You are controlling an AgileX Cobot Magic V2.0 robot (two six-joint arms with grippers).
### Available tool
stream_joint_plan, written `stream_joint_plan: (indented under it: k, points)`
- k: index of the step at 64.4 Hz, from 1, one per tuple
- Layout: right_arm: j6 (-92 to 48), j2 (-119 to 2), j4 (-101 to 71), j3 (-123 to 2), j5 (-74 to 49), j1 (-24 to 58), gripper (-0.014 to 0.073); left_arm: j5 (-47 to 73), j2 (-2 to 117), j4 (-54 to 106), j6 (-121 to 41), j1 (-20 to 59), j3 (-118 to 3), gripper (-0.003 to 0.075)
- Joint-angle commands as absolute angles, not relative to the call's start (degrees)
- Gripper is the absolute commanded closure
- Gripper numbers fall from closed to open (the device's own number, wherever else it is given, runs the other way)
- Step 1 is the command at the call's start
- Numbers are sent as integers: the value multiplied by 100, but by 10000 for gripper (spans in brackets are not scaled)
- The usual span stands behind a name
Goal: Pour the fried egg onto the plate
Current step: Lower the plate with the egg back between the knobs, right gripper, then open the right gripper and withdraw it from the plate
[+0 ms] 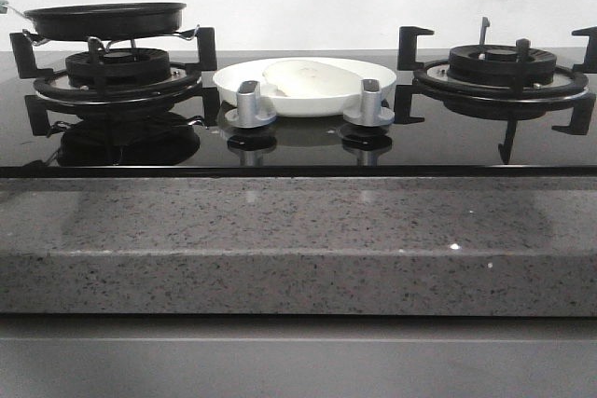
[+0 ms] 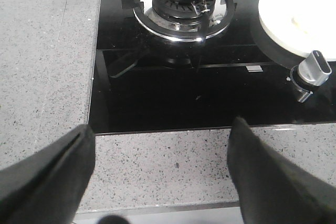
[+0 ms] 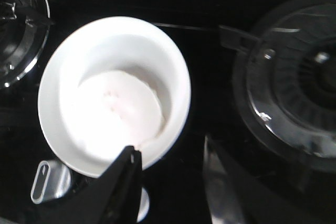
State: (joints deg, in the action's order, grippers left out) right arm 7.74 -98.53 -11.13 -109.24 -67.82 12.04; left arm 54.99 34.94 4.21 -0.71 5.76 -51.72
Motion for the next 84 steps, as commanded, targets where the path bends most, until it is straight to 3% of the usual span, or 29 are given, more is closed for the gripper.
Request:
stream_joint_plan:
  k: [1,23,40,65,78,84]
  points:
    - [578,-8947,-978,-10409,-6283,1186,273,5111,3521,461,-33,626,-5323,195]
    - [381,-6558,-896,-7086,-4972,1186,273,5111,3521,461,-33,626,-5323,195]
    - [381,-5228,-877,-5446,-4794,1186,273,5111,3521,461,-33,626,-5323,195]
    - [379,-3232,-836,-4303,-4802,1186,273,5088,3521,461,-33,626,-5323,195]
    - [379,-2859,-606,-4293,-4848,1186,274,5076,3521,461,-33,626,-5309,197]
    - [379,-2851,-585,-4293,-4855,1186,318,5115,3521,461,-33,626,-5309,241]
